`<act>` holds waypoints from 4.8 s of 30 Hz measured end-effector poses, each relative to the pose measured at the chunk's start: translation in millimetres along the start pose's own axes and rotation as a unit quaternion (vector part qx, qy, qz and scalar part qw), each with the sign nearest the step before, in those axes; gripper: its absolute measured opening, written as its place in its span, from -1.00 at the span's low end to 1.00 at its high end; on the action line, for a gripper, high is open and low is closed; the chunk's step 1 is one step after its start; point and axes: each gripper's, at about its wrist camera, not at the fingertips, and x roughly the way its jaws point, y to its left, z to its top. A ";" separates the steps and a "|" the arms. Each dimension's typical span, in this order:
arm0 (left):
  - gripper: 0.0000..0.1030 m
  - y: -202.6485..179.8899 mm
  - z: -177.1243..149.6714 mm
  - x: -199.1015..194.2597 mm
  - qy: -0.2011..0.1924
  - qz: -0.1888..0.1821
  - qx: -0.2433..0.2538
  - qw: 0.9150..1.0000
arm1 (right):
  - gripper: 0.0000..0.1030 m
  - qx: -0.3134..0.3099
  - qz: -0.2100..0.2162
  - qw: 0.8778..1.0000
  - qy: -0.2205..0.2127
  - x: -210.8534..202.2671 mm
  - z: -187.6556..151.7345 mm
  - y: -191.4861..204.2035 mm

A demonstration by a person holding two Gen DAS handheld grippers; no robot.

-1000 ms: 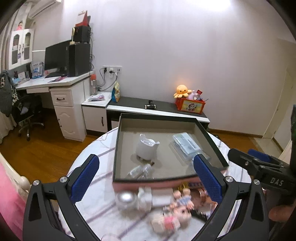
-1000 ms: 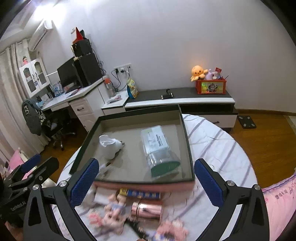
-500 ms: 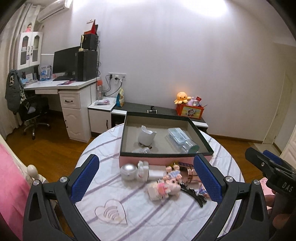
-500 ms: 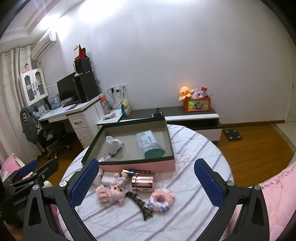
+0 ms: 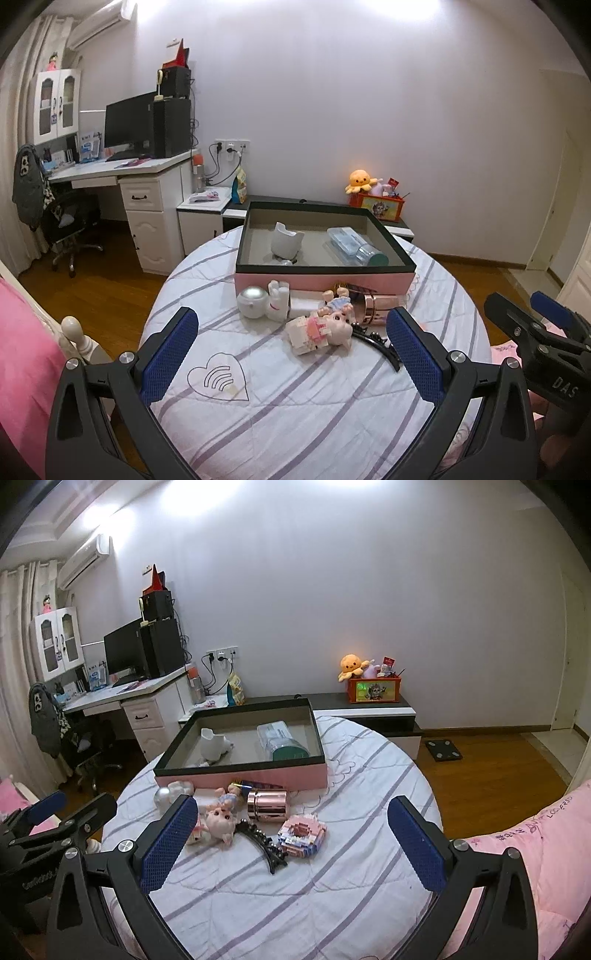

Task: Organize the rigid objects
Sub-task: 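Withdraw both tools from the box back over the table, then grasp the pink block donut with the right tool while the left tool grasps the white-pink block figure, then carry the donut and block figure into the pink box and open both tools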

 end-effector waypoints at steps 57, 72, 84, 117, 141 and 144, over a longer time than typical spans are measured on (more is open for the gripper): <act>0.97 16.2 -40.8 155.8 0.138 -0.015 -0.047 0.989 | 1.00 -0.004 -0.019 0.987 0.159 141.4 -44.3 -26.9; 0.96 19.6 -32.9 168.4 0.140 -0.025 -0.057 0.988 | 0.77 -0.005 -0.013 0.985 0.172 162.4 -47.2 -23.7; 0.81 12.0 -33.0 162.1 0.132 -0.023 -0.028 0.991 | 0.21 -0.019 -0.011 0.986 0.167 161.1 -49.8 -20.1; 0.15 42.1 -30.5 117.4 0.107 -0.026 -0.031 0.993 | 0.18 -0.028 0.015 0.990 0.135 125.9 -31.5 -18.0; 0.15 23.5 85.8 116.6 0.003 -0.022 0.017 1.000 | 0.19 -0.079 0.064 0.994 0.049 133.1 81.6 30.9; 0.15 24.6 104.4 132.5 -0.003 -0.020 0.014 1.000 | 0.19 -0.079 0.065 0.993 0.053 152.3 97.2 33.0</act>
